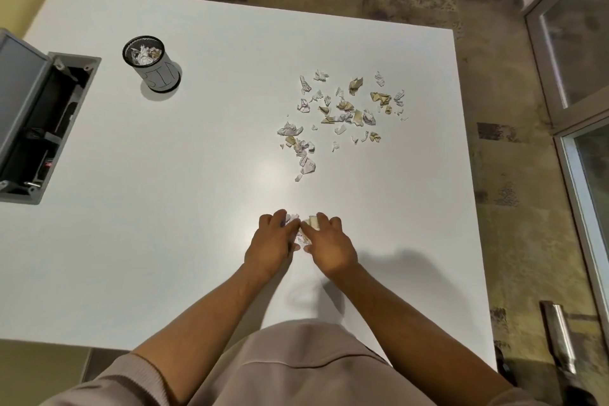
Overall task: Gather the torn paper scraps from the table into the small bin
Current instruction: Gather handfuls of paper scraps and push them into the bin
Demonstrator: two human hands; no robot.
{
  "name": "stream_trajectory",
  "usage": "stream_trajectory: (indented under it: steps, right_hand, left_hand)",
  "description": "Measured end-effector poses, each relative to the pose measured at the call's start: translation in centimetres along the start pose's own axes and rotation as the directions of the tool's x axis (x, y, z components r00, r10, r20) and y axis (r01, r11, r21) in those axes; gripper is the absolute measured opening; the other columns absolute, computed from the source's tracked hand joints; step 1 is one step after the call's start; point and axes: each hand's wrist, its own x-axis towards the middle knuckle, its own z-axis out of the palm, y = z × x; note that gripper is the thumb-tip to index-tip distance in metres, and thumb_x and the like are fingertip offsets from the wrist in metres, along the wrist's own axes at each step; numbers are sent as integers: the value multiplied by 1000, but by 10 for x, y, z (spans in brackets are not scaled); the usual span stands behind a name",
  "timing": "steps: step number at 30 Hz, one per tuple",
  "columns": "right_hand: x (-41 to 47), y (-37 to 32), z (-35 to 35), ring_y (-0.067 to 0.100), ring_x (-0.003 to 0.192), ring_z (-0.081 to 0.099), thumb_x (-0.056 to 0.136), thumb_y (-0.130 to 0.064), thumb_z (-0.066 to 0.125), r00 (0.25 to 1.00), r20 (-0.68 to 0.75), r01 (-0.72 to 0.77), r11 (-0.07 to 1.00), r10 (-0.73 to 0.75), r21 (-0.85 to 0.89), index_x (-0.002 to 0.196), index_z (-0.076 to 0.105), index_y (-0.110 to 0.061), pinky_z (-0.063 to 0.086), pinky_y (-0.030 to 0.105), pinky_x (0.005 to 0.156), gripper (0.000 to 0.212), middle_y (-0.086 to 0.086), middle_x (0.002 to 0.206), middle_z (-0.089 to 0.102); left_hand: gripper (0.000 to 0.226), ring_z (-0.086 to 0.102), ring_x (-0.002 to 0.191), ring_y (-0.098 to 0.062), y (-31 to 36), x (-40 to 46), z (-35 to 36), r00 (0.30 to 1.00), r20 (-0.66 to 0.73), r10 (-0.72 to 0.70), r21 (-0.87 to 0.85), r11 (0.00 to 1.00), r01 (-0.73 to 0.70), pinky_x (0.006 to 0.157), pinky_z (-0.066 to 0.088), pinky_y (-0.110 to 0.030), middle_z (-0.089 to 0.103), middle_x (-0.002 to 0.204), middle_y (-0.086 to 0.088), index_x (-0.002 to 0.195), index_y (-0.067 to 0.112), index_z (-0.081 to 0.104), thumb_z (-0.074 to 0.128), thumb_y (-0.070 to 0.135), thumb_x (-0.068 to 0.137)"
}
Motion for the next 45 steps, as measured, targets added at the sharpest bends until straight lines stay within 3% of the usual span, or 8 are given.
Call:
stream_trajectory:
  steps: [5, 13, 17, 21, 25, 31, 38, 45]
  right_hand:
    - [-5, -5, 7, 33, 112, 46, 99, -9, 38, 999, -26, 41, 999, -40, 22, 125, 53, -12, 43, 36, 87, 30, 14, 129, 48]
    - [-1, -1, 8, 24, 118, 47, 103, -20, 37, 995, -86, 47, 995, -39, 84, 126, 57, -12, 42, 28, 91, 31, 6, 130, 52]
    - [1, 5, 5, 28, 106, 57, 94, -16, 54, 995, -100, 34, 966, -9, 255, 101, 68, -6, 46, 33, 88, 19, 11, 110, 63]
    - [-1, 8, 2, 23, 95, 68, 82, -6, 68, 953, -163, -75, 717, 257, 693, 90, 76, -7, 53, 34, 87, 12, 8, 97, 74]
    - [0, 7, -2, 0, 86, 69, 79, -20, 74, 905, -65, -155, 468, 420, 870, 87, 78, -27, 56, 33, 86, 11, -14, 88, 76]
    - [12, -21, -18, 25, 81, 69, 79, -10, 76, 907, 118, -100, -67, 404, 993, 90, 79, -18, 57, 42, 80, 13, 6, 90, 76]
    - [42, -72, -41, 24, 87, 63, 79, -20, 77, 933, 212, -133, -268, 291, 954, 97, 77, -19, 54, 42, 81, 18, 6, 96, 73]
    - [92, -126, -69, 17, 76, 64, 80, -9, 75, 956, 174, -72, -385, 237, 920, 91, 78, -12, 52, 26, 73, 12, 7, 86, 71]
  left_hand:
    - [15, 45, 106, -26, 1, -2, -1, 998, -55, 32, -65, 997, -35, 78, 46, -31, 56, 117, -2, 104, 14, 65, 53, 15, 94]
    - [23, 59, 97, -27, -2, 5, -8, 997, -68, 21, -167, 985, -32, 82, 48, -38, 68, 102, -8, 95, 7, 73, 51, 8, 93]
    - [20, 65, 96, -28, -3, 8, -12, 996, -72, -56, -272, 962, 34, 84, 49, -38, 73, 94, -9, 85, 5, 73, 54, 2, 89]
    - [18, 71, 64, -19, -11, 9, -21, 977, -32, -209, -499, 851, 165, 68, 54, -30, 70, 64, 0, 75, 7, 70, 58, -1, 85]
    - [18, 68, 63, -12, -22, 9, -39, 947, -63, -315, -651, 732, 200, 57, 44, -5, 71, 73, 9, 84, 11, 78, 65, -1, 81]
    - [9, 67, 81, -4, -50, 10, -68, 916, -53, -397, -757, 614, 222, 67, 43, -4, 75, 88, 5, 86, 14, 80, 79, 11, 78]
    - [15, 72, 85, -7, -91, 12, -106, 885, -16, -465, -893, 405, 197, 83, 56, -26, 75, 84, 13, 79, 24, 78, 84, 11, 73]
    - [15, 72, 81, -6, -149, 32, -155, 866, -47, -498, -934, 329, 138, 83, 54, -25, 77, 87, 9, 76, 27, 79, 86, 15, 71]
